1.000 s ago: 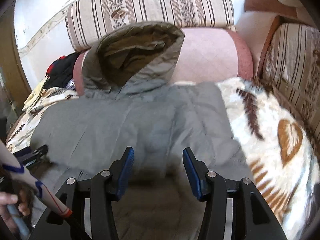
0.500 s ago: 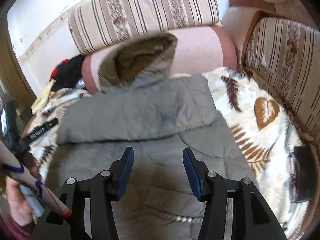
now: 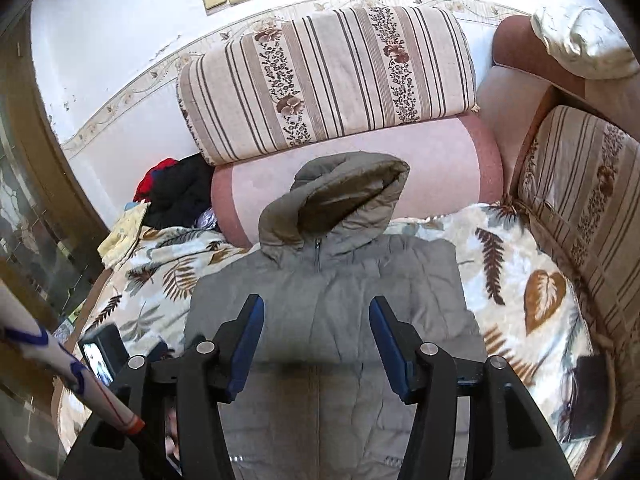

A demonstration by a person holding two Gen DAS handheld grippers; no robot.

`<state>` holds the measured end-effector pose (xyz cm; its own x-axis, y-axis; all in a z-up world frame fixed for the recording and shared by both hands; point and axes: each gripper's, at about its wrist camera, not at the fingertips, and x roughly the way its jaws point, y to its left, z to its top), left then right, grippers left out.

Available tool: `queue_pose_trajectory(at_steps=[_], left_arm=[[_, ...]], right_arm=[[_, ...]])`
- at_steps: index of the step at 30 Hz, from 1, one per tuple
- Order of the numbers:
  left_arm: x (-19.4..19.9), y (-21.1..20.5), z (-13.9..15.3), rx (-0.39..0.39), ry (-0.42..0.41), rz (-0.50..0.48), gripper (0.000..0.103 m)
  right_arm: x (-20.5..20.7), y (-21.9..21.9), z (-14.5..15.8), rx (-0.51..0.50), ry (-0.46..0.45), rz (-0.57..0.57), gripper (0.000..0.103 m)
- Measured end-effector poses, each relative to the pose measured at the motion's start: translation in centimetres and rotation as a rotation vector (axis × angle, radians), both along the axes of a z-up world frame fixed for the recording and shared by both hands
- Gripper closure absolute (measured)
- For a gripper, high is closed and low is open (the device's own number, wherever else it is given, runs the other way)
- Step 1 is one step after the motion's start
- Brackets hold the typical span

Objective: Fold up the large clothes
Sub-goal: 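Grasp the grey jacket hood with the right gripper and lift it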

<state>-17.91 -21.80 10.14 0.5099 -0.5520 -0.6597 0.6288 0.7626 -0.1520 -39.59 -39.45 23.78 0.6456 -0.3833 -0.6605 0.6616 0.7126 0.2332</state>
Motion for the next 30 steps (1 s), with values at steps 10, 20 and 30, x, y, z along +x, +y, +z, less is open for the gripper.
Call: queue_pose_trajectory(at_steps=[10, 20, 30], left_arm=[[-1.5, -5.1, -6.8, 0.262, -0.013, -0.045, 0.02], [-1.2, -3.2, -3.5, 0.134, -0.07, -0.002, 0.02], [-0.3, -3.4, -3.8, 0.13, -0.056, -0.006, 0.02]], right_arm=[[5.3, -7.8, -1.1, 0.103, -0.008, -0.089, 0.043], [13.4, -16.2, -4.4, 0.235, -0.111, -0.177, 0.043], [17.8, -22.6, -7.5, 0.254, -0.129, -0.302, 0.043]])
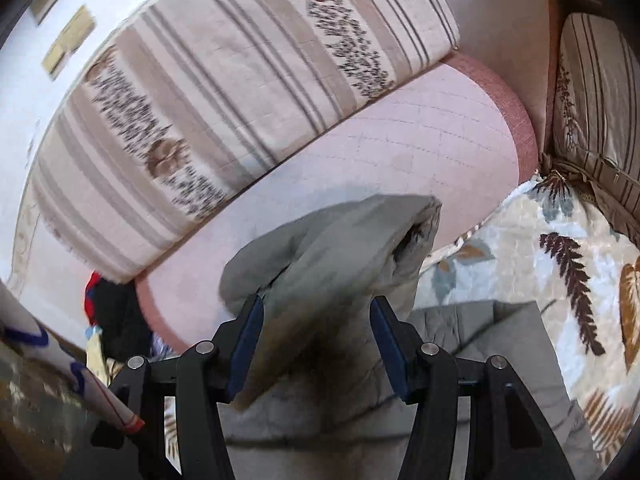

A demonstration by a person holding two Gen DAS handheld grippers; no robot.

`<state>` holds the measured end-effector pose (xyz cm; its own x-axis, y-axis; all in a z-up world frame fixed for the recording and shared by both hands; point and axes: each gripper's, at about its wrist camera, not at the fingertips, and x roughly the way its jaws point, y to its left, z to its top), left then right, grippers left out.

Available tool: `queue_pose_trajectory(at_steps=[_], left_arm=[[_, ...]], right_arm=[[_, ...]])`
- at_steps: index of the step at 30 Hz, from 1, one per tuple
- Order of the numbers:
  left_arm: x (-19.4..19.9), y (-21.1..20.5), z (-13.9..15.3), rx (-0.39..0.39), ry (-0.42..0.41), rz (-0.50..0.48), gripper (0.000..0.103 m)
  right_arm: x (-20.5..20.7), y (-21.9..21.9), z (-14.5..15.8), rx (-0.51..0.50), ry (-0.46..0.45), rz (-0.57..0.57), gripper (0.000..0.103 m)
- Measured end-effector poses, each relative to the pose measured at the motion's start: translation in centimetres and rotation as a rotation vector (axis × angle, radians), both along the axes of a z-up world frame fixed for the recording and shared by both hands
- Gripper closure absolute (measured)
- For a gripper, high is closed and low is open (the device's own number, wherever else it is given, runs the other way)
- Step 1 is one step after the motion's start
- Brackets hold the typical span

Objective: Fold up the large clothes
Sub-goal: 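Grasp the grey jacket hood with the right gripper and lift it, then fold the held hood over onto the jacket body with the right gripper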

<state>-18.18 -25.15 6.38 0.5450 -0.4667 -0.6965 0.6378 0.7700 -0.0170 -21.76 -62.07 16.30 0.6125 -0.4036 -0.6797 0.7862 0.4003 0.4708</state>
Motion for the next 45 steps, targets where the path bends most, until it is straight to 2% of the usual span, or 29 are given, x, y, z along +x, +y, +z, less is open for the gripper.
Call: queue_pose_trajectory(at_steps=[3, 4, 6, 8, 13, 19, 22, 26, 30, 32, 34, 37, 38, 41, 43, 45], left_arm=[[0.0, -0.3, -0.1, 0.004, -0.014, -0.006, 0.02], [0.0, -0.3, -0.1, 0.005, -0.015, -0.007, 0.02], [0.3, -0.5, -0.4, 0.008, -0.011, -0.004, 0.02], [0.3, -0.6, -0.5, 0.011, -0.007, 0.002, 0.02], [0.2, -0.2, 0.0, -0.001, -0.01, 0.005, 0.02], [0.3, 0.5, 0.5, -0.02, -0.009, 0.017, 0.02], [0.4, 0.8, 0.9, -0.034, -0.011, 0.023, 0.02], [0.5, 1.2, 1.3, -0.058, -0.013, 0.033, 0.02], [0.7, 1.9, 2.0, -0.096, -0.022, 0.044, 0.02], [0.7, 2.1, 2.3, -0.123, -0.023, 0.041, 0.02], [0.6, 1.9, 2.3, -0.138, -0.019, 0.03, 0.02], [0.5, 1.0, 1.6, -0.166, 0.023, -0.017, 0.02], [0.7, 0.4, 0.7, -0.176, 0.067, -0.038, 0.02], [0.9, -1.0, -1.1, -0.19, 0.154, -0.071, 0.02], [0.5, -1.9, -1.6, -0.166, 0.139, -0.079, 0.02], [-0.4, -3.3, -2.3, -0.08, 0.056, -0.09, 0.02]], right_arm=[[0.2, -2.1, -1.1, 0.037, -0.045, -0.013, 0.044], [0.3, -2.4, -1.5, 0.045, -0.047, -0.008, 0.047], [0.6, -2.3, -1.9, 0.046, -0.057, 0.034, 0.084], [0.0, -1.6, -1.9, 0.018, -0.061, 0.053, 0.09], [-3.2, 1.4, -0.9, 0.013, -0.155, 0.093, 0.094], [-7.6, 8.1, 2.8, -0.028, -0.257, 0.182, 0.095], [-9.7, 12.2, 3.9, -0.06, -0.269, 0.223, 0.095], [-12.1, 17.3, 3.6, -0.083, -0.277, 0.279, 0.095], [-14.1, 21.2, 0.6, -0.073, -0.255, 0.299, 0.095], [-14.3, 22.4, -1.8, -0.055, -0.209, 0.308, 0.095], [-13.9, 23.1, -5.8, 0.001, -0.142, 0.319, 0.095], [-13.5, 22.9, -10.5, 0.08, -0.087, 0.303, 0.095], [-13.4, 22.7, -12.0, 0.113, -0.077, 0.296, 0.095], [-13.0, 22.8, -14.3, 0.148, -0.059, 0.303, 0.095], [-13.1, 23.0, -15.1, 0.143, -0.053, 0.313, 0.095], [-13.3, 23.0, -15.4, 0.133, -0.042, 0.318, 0.095]])
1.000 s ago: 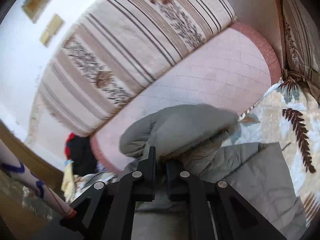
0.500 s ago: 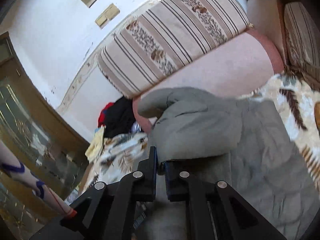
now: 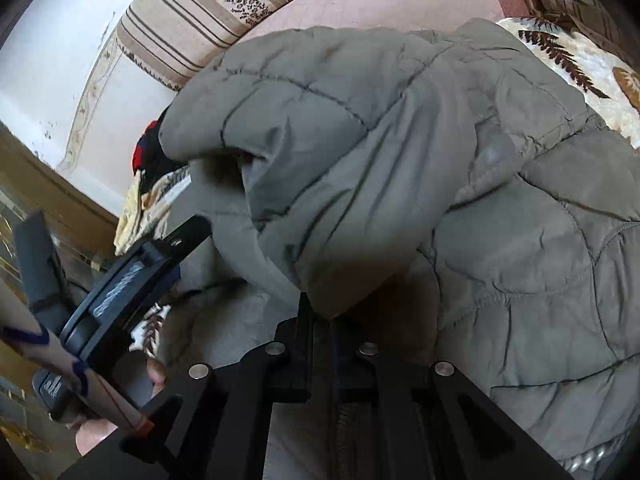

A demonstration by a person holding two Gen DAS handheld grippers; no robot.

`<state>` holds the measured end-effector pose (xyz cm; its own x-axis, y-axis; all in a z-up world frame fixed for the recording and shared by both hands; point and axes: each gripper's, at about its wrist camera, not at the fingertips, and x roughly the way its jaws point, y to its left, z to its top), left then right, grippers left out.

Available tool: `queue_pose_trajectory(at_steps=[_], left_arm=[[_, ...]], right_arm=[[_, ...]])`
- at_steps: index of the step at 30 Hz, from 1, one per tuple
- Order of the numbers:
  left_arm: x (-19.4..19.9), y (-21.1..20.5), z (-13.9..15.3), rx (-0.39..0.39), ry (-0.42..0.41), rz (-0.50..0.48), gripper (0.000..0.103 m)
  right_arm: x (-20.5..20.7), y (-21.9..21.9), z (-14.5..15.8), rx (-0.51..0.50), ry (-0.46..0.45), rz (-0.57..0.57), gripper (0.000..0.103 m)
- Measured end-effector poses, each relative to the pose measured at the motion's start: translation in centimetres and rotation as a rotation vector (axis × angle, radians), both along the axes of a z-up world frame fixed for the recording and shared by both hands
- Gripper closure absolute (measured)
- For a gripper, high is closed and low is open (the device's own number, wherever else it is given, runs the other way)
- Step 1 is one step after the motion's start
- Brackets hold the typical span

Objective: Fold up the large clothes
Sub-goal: 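Fold the held hood over onto the jacket body with the right gripper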

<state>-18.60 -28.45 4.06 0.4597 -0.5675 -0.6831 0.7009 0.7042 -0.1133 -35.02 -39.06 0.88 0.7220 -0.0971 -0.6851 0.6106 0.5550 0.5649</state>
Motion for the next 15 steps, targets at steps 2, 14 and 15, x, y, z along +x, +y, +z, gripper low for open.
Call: queue_pose_trajectory(at_steps=[2, 14, 15], left_arm=[[-0.3, -1.1, -1.2, 0.081, -0.033, 0.002, 0.02], [0.1, -0.8, -0.8, 0.094, -0.019, 0.024, 0.015], [0.1, -0.4, -0.1, 0.061, -0.017, 0.028, 0.015]], right_arm=[[-0.1, -0.1, -0.5, 0.015, 0.011, 0.017, 0.096], [-2.8, -2.5, 10.9, -0.361, -0.048, 0.012, 0.093], [-2.3, -3.4, 11.9, -0.378, -0.05, -0.001, 0.092]])
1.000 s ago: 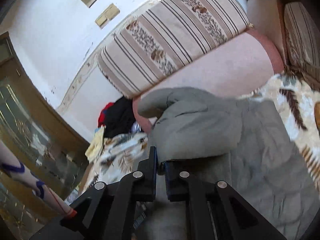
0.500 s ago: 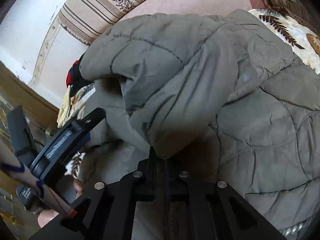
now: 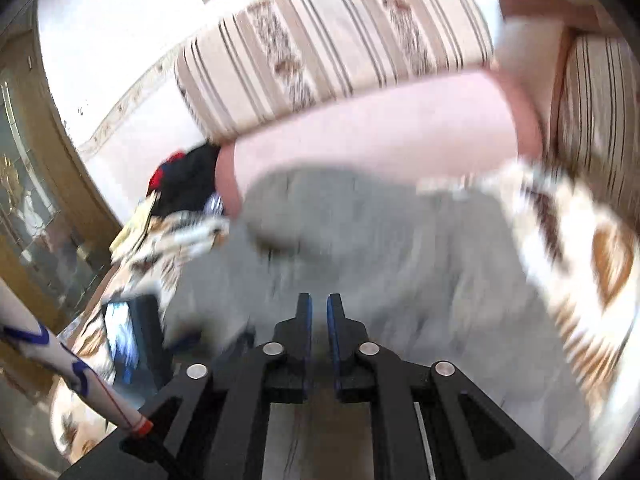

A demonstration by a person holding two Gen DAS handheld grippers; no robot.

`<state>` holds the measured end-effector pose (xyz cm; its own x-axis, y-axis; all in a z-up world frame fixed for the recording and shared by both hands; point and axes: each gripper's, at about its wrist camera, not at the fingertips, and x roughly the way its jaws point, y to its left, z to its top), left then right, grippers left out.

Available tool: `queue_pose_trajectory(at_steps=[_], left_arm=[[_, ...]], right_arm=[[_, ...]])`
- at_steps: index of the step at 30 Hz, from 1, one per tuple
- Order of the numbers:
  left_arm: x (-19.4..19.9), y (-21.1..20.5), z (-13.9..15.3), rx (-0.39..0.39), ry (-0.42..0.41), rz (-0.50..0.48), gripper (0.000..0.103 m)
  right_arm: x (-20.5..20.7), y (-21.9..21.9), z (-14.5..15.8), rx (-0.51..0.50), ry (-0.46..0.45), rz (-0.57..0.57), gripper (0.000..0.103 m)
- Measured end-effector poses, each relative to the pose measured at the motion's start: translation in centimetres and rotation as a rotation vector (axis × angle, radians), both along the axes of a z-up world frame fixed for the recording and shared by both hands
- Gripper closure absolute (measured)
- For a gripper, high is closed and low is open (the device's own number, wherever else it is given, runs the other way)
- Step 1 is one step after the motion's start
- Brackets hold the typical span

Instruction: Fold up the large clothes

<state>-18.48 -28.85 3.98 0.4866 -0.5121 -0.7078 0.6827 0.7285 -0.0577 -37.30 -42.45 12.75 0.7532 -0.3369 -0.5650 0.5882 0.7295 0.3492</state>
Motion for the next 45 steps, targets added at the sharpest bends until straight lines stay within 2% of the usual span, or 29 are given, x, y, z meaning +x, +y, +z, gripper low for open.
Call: queue_pose_trajectory(at_steps=[3, 5, 7, 8, 10, 13, 15, 19, 22, 25, 27, 29, 31, 33, 35, 37, 38, 40, 43, 45], left_arm=[[0.5, 1.6, 2.3, -0.106, -0.029, 0.032, 0.015], [0.6, 2.2, 3.3, -0.168, -0.036, 0.026, 0.015], [0.5, 2.0, 3.2, -0.186, -0.021, 0.007, 0.015], [0.5, 1.8, 3.0, -0.182, -0.013, 0.0, 0.015], [0.5, 0.7, 1.9, -0.14, 0.009, -0.022, 0.015], [0.2, -1.4, -0.2, -0.012, 0.006, -0.032, 0.015], [-0.1, -1.8, -0.9, 0.042, -0.022, -0.026, 0.015], [-0.3, -1.5, -1.0, 0.05, -0.027, -0.029, 0.015], [0.0, -0.5, -0.1, -0.003, -0.004, -0.022, 0.015], [0.3, 0.5, 1.2, -0.06, -0.004, -0.007, 0.015], [0.6, 1.1, 1.7, -0.081, -0.01, 0.015, 0.015], [1.0, 1.3, 1.8, -0.083, -0.004, 0.028, 0.015], [1.6, 1.6, 1.6, -0.08, 0.001, 0.055, 0.015], [2.3, 1.9, 1.5, -0.08, 0.016, 0.073, 0.015], [2.7, 2.2, 1.3, -0.075, 0.019, 0.093, 0.015], [2.8, 2.4, 1.2, -0.07, 0.015, 0.103, 0.015], [2.9, 2.4, 1.2, -0.069, 0.015, 0.106, 0.015], [3.0, 2.4, 1.1, -0.069, 0.017, 0.105, 0.015], [2.9, 2.4, 1.2, -0.07, 0.014, 0.101, 0.015], [2.8, 2.4, 1.3, -0.08, 0.012, 0.098, 0.015]], right_arm=[[2.6, -2.5, 0.9, -0.044, 0.014, -0.026, 0.092], [4.2, -4.4, 0.2, -0.056, 0.047, -0.048, 0.092], [5.9, -6.3, -1.3, -0.042, 0.081, -0.032, 0.092], [6.8, -6.8, -2.7, -0.03, 0.132, -0.016, 0.092], [7.2, -6.9, -5.0, -0.008, 0.174, 0.009, 0.092], [7.3, -6.2, -8.6, 0.006, 0.245, 0.03, 0.092], [7.0, -6.1, -9.9, 0.017, 0.246, 0.035, 0.092], [6.9, -6.5, -9.1, 0.044, 0.253, 0.034, 0.092], [6.4, -6.4, -7.4, 0.039, 0.248, 0.038, 0.092], [6.0, -5.4, -4.3, -0.015, 0.179, 0.038, 0.091], [6.7, -4.6, -2.2, -0.077, 0.138, 0.044, 0.082], [8.4, -4.3, -0.8, -0.09, 0.119, 0.074, 0.072], [10.1, -4.0, -0.4, -0.082, 0.107, 0.096, 0.072], [12.2, -3.8, -0.8, -0.07, 0.111, 0.133, 0.072], [14.4, -3.5, -2.5, -0.054, 0.156, 0.15, 0.072], [15.8, -3.5, -4.8, -0.024, 0.211, 0.17, 0.072], [16.7, -3.5, -6.8, 0.002, 0.275, 0.18, 0.072], [17.0, -3.7, -9.1, 0.024, 0.316, 0.193, 0.072], [15.8, -3.8, -7.9, 0.047, 0.26, 0.205, 0.072], [14.1, -4.0, -5.9, 0.083, 0.173, 0.227, 0.072]])
